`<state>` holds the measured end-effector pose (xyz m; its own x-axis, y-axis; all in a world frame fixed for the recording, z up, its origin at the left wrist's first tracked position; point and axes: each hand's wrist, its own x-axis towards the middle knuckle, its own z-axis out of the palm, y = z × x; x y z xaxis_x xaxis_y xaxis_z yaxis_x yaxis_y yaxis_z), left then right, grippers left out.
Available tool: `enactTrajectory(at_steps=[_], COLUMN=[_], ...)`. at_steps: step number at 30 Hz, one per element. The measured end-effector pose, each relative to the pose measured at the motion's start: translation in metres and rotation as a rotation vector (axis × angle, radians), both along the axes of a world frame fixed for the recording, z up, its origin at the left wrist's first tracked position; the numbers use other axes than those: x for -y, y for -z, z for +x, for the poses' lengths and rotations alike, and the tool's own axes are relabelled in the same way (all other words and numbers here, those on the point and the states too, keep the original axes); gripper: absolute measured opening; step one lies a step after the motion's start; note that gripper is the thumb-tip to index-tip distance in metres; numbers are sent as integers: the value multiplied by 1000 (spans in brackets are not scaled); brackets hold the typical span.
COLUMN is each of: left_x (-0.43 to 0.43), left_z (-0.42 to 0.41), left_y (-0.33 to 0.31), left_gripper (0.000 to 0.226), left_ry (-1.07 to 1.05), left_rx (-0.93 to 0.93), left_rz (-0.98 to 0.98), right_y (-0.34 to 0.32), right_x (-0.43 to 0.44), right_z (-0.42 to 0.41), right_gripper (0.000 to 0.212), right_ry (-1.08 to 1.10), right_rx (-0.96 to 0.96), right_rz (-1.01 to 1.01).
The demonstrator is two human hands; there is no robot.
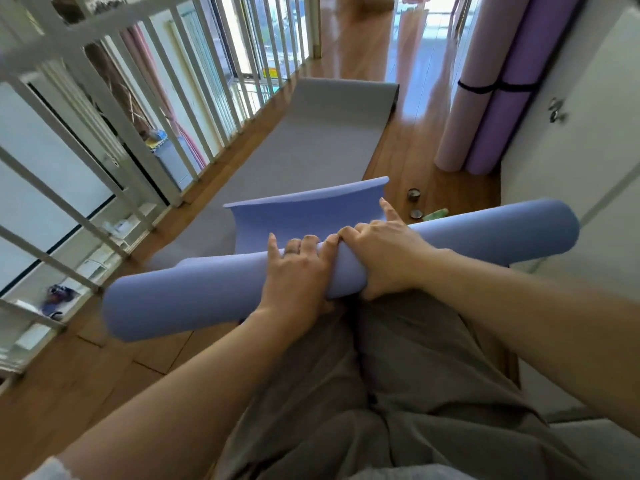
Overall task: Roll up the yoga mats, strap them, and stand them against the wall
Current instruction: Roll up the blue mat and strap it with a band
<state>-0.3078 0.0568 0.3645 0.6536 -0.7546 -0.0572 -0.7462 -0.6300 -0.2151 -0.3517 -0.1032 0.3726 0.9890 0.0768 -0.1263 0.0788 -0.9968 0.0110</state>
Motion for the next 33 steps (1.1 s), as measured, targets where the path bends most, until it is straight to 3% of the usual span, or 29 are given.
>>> enactTrajectory(at_steps=[7,11,15,23,29,33], left_x=[-10,-28,-25,-7,-8,-7], left_z=[-25,-59,-55,-1,-34,-20], left_y=[-45,-38,-30,-40,-26,-23], left_gripper=[96,100,101,104,103,103], left_ry=[41,71,89,95,28,22], left_rx=[2,-83,-143,-513,-198,-251], left_rz=[37,152,131,123,165,73], right_y=[-41,-30,-23,-17,-28,-25], right_x=[-9,-30,-29,-34,-21,-24], right_z=[-26,-60,-63,-63,-32,-31], right_gripper=[72,73,77,94,86,96], right_ry=[-73,-124,-77,-12,14,23], right_rx=[-53,-145,-191,-63,-233,-224], right_rz=[-11,-22,30,-51,88,52])
